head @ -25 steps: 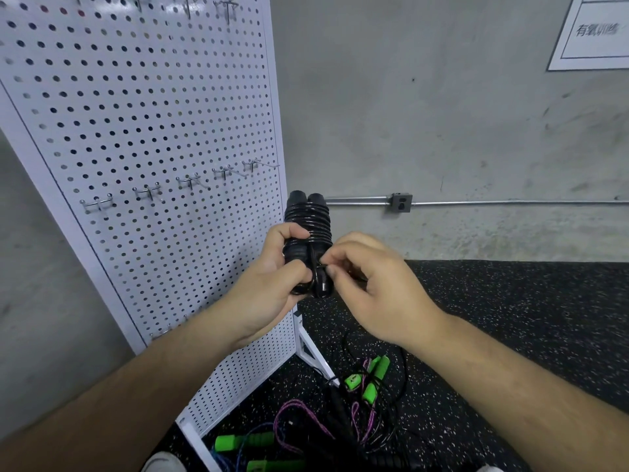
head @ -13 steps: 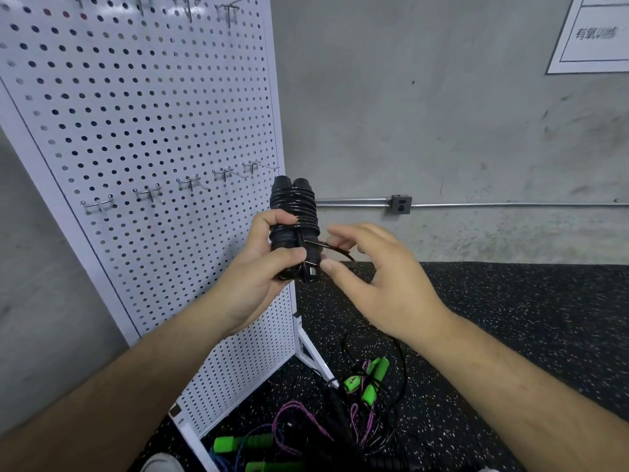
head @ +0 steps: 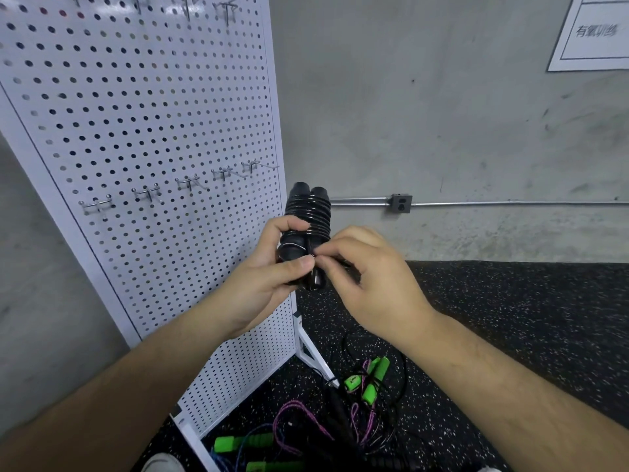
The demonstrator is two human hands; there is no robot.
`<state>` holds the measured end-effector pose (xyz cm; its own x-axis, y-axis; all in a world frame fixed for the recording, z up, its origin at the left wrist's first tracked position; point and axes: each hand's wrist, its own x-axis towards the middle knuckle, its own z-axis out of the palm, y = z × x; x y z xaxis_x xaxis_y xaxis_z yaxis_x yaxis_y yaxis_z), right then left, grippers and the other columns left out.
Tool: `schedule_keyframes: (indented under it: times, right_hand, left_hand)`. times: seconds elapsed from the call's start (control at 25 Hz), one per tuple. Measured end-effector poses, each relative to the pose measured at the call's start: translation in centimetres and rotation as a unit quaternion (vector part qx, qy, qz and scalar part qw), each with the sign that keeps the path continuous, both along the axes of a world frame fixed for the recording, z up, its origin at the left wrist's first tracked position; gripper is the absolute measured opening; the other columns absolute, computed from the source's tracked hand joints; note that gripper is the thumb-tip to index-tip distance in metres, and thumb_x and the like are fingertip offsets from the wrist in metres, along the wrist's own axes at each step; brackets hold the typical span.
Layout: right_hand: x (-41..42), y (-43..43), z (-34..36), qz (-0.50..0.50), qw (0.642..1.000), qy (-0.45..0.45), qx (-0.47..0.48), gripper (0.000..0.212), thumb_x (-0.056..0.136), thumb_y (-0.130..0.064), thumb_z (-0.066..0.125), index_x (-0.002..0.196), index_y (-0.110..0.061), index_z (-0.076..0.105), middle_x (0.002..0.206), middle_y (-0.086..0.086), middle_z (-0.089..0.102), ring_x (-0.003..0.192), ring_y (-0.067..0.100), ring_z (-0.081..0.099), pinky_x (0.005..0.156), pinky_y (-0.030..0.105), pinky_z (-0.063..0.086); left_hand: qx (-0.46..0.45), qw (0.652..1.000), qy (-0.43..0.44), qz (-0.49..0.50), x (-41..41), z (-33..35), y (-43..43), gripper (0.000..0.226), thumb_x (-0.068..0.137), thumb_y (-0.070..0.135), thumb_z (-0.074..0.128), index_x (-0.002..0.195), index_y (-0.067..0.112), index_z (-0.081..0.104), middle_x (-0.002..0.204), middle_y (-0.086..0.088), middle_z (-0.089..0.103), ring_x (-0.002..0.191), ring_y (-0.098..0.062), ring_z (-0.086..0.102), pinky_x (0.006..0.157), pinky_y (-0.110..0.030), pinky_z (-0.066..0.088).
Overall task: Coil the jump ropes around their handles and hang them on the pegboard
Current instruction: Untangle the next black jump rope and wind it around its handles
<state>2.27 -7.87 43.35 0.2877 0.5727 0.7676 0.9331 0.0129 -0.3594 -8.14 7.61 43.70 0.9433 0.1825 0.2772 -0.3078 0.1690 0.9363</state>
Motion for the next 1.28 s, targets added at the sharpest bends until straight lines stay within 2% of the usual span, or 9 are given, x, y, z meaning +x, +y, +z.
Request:
schedule_keyframes:
  times: [0.16,0.32,0.44,0.72,1.0,1.08,1.16,1.24,1.28]
  right_hand:
    - [0.7,-0.7,0.3,-0.014,1.000,-0.008,-0.026,0.021,0.096,-0.022,0.068,0.116,-0.016,0.070,0.107,-0.009,0.061,0.107,0.014,0.055,0.094,0.026,0.045]
    - [0.9,-0.8,-0.3,-0.024,0.999,-0.027,-0.025,0.013,0.094,-0.016,0.069,0.106,-0.014,0.073,0.099,-0.007,0.064,0.094,0.013,0.058,0.082,0.031,0.051]
    - [0.3,-0.1,-0.4,-0.031,0.998,-0.058,-0.006,0.010,0.092,-0.010,0.068,0.101,-0.010,0.073,0.096,-0.002,0.066,0.092,0.018,0.061,0.082,0.035,0.052]
    - [1.5,-0.7,-0.1,-0.009,0.999,0.022,-0.028,0.010,0.094,-0.016,0.069,0.103,-0.014,0.073,0.099,-0.009,0.064,0.097,0.013,0.060,0.085,0.036,0.052]
    - [0.6,0.2,-0.8,-0.026,1.000,0.005,0.010,0.011,0.087,-0.008,0.071,0.094,-0.013,0.078,0.090,-0.006,0.067,0.084,0.009,0.063,0.073,0.030,0.054]
    - [0.5,0.3,-1.0,-0.039,0.998,0.057,-0.007,0.015,0.088,-0.011,0.072,0.101,-0.016,0.077,0.092,-0.008,0.069,0.085,0.004,0.063,0.077,0.029,0.055]
    - [-0.2,0.3,-0.9,-0.050,0.985,0.158,-0.053,0.026,0.093,-0.018,0.067,0.119,-0.022,0.070,0.099,-0.011,0.071,0.092,0.000,0.065,0.086,0.024,0.054]
    - [-1.0,0.7,-1.1,-0.035,0.950,0.296,-0.088,0.037,0.096,-0.031,0.060,0.133,-0.028,0.059,0.100,-0.012,0.072,0.091,-0.003,0.066,0.085,0.018,0.052]
    - [-1.3,1.0,-1.3,-0.019,0.925,0.368,-0.091,0.044,0.093,-0.042,0.059,0.135,-0.030,0.055,0.100,-0.010,0.073,0.090,-0.002,0.067,0.087,0.021,0.052]
  left_hand:
    - [-0.022,0.999,-0.017,0.026,-0.2,0.7,0.9,0.042,0.085,0.003,0.059,0.121,0.023,0.051,0.116,-0.013,0.066,0.108,-0.024,0.064,0.098,-0.039,0.053]
    - [-0.016,0.999,-0.020,0.024,-0.1,0.4,0.7,0.043,0.084,0.002,0.059,0.121,0.022,0.051,0.116,-0.014,0.067,0.109,-0.025,0.065,0.092,-0.033,0.055]
    - [0.005,1.000,-0.012,0.008,0.1,-0.6,-0.2,0.041,0.086,0.003,0.059,0.122,0.021,0.050,0.117,-0.007,0.068,0.110,-0.019,0.065,0.092,-0.032,0.054]
    - [0.003,0.999,-0.024,0.033,0.0,-0.1,0.5,0.044,0.086,0.004,0.061,0.125,0.022,0.054,0.125,-0.016,0.065,0.113,-0.029,0.064,0.100,-0.045,0.053]
    - [0.067,0.997,0.033,0.019,0.3,-1.4,-0.4,0.056,0.089,0.008,0.062,0.138,0.028,0.046,0.136,-0.010,0.062,0.127,-0.021,0.057,0.111,-0.038,0.045]
    - [0.115,0.990,0.051,0.064,0.3,-1.4,-0.2,0.071,0.090,0.009,0.066,0.147,0.038,0.036,0.134,-0.003,0.065,0.127,-0.015,0.059,0.108,-0.032,0.047]
    - [0.209,0.965,0.087,0.130,0.4,-1.3,-0.2,0.090,0.095,0.011,0.068,0.155,0.048,0.013,0.126,0.012,0.067,0.118,0.002,0.062,0.106,-0.019,0.046]
    - [0.316,0.930,0.123,0.143,0.3,-1.6,-0.7,0.102,0.096,0.015,0.069,0.155,0.048,-0.008,0.117,0.030,0.059,0.102,0.021,0.058,0.090,0.002,0.039]
    - [0.337,0.923,0.134,0.129,0.2,-1.9,-0.8,0.107,0.094,0.015,0.071,0.155,0.045,-0.012,0.119,0.033,0.054,0.100,0.026,0.056,0.083,0.007,0.036]
